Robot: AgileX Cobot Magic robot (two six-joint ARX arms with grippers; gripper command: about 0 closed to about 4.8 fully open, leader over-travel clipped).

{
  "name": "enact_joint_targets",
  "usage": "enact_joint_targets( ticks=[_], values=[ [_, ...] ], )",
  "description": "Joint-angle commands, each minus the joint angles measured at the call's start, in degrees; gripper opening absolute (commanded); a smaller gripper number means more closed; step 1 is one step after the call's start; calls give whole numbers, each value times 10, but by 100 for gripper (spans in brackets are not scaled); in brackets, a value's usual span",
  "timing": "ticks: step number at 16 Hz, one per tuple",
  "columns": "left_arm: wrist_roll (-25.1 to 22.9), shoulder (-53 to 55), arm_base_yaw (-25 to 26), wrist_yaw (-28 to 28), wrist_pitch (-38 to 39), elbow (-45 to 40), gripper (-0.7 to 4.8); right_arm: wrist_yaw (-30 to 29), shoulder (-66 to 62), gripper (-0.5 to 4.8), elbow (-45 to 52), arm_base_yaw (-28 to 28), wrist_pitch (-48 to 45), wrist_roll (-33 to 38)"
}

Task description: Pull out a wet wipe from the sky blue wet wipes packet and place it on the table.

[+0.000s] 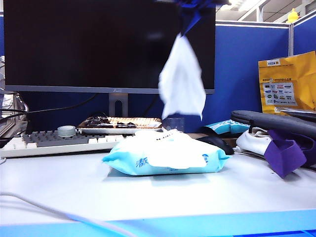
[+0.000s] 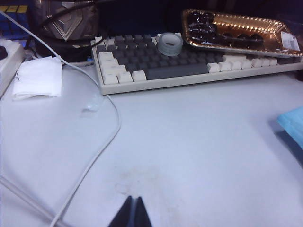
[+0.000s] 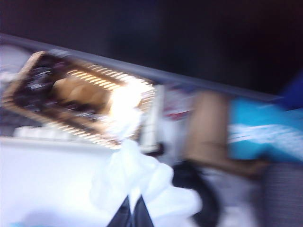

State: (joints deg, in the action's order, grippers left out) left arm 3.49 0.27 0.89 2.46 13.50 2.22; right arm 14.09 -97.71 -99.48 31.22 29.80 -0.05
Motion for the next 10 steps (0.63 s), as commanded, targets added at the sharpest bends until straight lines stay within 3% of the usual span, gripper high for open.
enact_joint_targets(
  ticks=[1, 3, 5, 10],
  values=[
    [0, -2, 0, 2, 6, -3, -4, 56, 35, -6, -3, -1, 20, -21],
    [0, -2, 0, 2, 6, -3, -4, 58, 57, -5, -3, -7, 69, -21],
    [0, -2, 0, 2, 6, -3, -4, 113, 71, -5, -3, -8, 149, -21],
    [0, -2, 0, 2, 6, -3, -4, 118, 62, -5, -2, -21, 221, -20]
  ],
)
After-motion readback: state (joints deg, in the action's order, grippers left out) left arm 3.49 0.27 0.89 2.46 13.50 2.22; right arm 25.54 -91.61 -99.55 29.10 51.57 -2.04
